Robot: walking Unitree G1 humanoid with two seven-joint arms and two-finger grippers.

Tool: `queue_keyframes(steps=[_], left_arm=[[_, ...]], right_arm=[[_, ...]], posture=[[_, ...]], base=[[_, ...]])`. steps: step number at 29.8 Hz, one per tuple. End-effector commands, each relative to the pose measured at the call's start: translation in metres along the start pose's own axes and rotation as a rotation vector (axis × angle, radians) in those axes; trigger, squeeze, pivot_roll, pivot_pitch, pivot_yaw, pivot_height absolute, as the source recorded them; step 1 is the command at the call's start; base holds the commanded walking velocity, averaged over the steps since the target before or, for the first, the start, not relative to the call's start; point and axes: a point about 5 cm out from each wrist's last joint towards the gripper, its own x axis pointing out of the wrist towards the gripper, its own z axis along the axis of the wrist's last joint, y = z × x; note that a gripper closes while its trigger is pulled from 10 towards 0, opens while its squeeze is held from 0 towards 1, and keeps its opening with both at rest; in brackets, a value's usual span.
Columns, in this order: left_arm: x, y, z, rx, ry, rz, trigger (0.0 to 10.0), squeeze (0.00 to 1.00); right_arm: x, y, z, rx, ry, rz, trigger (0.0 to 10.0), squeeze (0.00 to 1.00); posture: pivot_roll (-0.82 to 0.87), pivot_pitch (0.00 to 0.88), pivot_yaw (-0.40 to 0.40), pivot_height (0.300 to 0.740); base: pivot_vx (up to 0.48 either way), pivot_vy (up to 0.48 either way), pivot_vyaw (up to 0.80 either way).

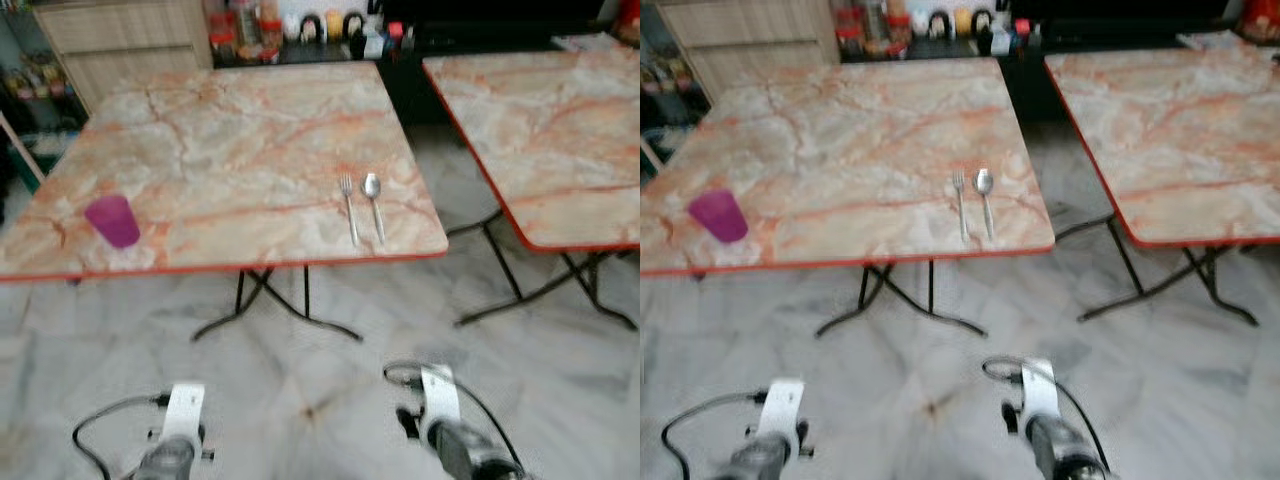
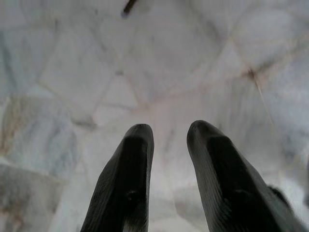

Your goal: Setting the table

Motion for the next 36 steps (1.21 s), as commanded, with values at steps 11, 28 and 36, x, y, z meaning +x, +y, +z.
queue_keyframes(steps=[11, 28, 36], left_arm=[[0.0, -0.006, -0.005, 0.01, 0.032, -0.023, 10.0, 0.0], [-0.003, -0.019, -0.012, 0.007, 0.037, -0.034, 10.0, 0.0], [-0.003, -0.019, -0.012, 0.007, 0.037, -0.034, 10.0, 0.0]], right_arm=[[-0.001, -0.009, -0.004, -0.007, 0.007, -0.028, 10.0, 0.0], [-0.001, -0.011, -0.002, -0.033, 0.004, -0.039, 10.0, 0.0], [-0.001, -0.011, -0.002, -0.033, 0.004, -0.039, 10.0, 0.0]], posture=[[-0.07, 0.019, 0.025, 0.74], [-0.07, 0.028, 0.019, 0.74], [-0.07, 0.028, 0.019, 0.74]], base=[[0.207, 0.0, 0.17], [0.0, 0.0, 0.0], [0.0, 0.0, 0.0]])
